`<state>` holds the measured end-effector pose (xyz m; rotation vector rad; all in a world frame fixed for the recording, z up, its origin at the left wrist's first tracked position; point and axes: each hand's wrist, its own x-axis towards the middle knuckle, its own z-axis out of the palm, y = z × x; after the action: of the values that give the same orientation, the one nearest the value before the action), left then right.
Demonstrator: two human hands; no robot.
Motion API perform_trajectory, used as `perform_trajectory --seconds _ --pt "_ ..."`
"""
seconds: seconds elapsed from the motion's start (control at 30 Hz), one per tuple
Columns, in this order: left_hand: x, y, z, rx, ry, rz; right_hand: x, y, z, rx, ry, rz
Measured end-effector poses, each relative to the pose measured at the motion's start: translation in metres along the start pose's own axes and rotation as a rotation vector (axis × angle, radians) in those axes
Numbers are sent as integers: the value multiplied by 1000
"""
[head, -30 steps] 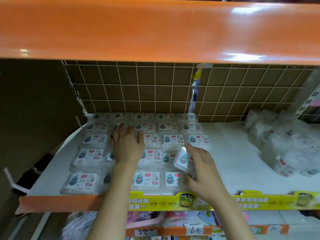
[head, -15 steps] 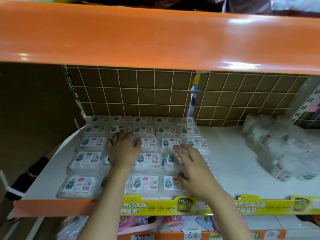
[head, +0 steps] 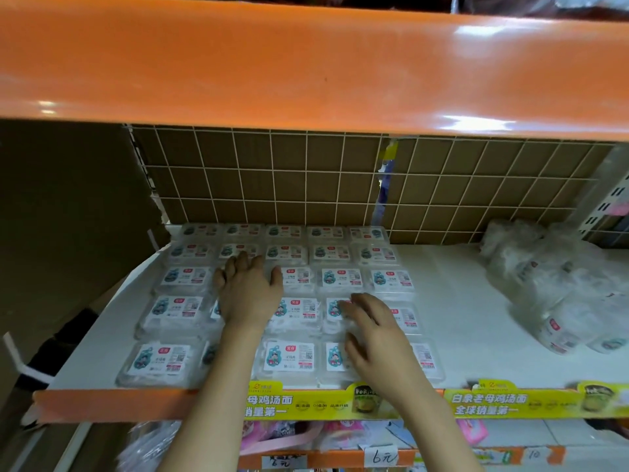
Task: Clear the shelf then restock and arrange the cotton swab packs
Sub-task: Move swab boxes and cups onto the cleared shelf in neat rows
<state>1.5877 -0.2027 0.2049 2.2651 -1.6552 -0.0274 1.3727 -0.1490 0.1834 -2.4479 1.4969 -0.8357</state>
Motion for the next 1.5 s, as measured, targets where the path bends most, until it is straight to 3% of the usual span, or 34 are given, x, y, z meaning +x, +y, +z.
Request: perform_trajectory --seconds 0.2,0.43,0.9,1.1,1.23,1.5 --pt "0 3 -3 -24 48 55 0 3 -13 5 -29 3" --pt "-7 39 -9 -71 71 132 -4 35 -46 -42 86 48" --pt "-94 267 26 -114 -91 359 -59 195 -193 -111 190 170" --pt "-134 330 36 -223 -46 338 -87 265 -230 -129 138 186" --pt "-155 345 40 -178 35 371 -98 285 -236 -95 99 188" --pt "-159 343 39 -161 -41 318 -109 283 -233 -36 72 203"
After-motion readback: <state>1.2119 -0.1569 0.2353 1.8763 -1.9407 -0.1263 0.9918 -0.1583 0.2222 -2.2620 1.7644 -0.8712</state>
